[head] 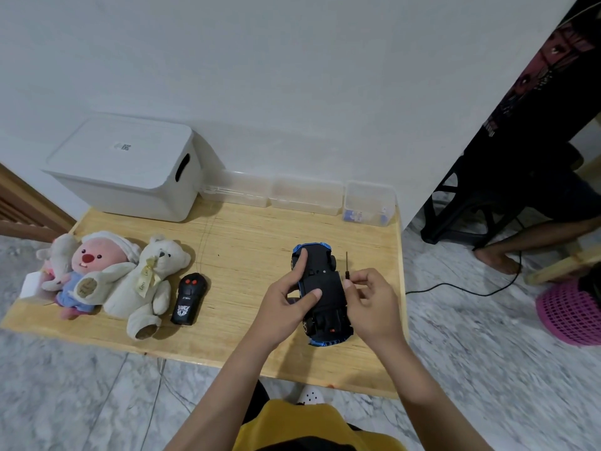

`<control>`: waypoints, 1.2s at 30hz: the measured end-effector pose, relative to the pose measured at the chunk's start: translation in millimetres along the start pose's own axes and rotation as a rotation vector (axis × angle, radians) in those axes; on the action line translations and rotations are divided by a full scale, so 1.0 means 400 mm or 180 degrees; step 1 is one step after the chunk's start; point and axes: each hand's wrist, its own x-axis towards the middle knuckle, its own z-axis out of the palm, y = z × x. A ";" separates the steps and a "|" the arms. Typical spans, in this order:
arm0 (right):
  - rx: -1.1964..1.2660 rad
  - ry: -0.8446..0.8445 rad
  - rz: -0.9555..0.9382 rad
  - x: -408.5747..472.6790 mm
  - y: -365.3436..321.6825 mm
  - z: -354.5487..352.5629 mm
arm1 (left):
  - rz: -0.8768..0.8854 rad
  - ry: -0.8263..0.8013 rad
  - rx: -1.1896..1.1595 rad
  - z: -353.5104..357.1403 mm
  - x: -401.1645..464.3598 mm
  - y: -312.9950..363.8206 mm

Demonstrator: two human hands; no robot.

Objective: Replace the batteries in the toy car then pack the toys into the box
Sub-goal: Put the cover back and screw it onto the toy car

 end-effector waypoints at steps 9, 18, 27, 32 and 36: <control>0.0060 0.0613 -0.0257 -0.011 0.034 0.065 | -0.0476 0.0226 -0.0385 0.003 -0.001 0.003; 0.0590 0.0662 -0.0210 0.007 0.024 0.077 | -0.0669 0.0007 -0.1155 0.021 -0.003 0.000; 0.0814 0.0963 0.0016 0.036 0.006 0.100 | -0.0974 0.0922 -0.1543 0.002 0.026 -0.009; 0.0896 0.0808 0.0089 0.050 0.010 0.094 | -0.0832 0.1663 -0.0054 -0.060 0.069 -0.039; 0.0850 0.0693 0.0162 0.059 0.019 0.097 | -0.0693 0.1866 0.1461 -0.092 0.105 -0.085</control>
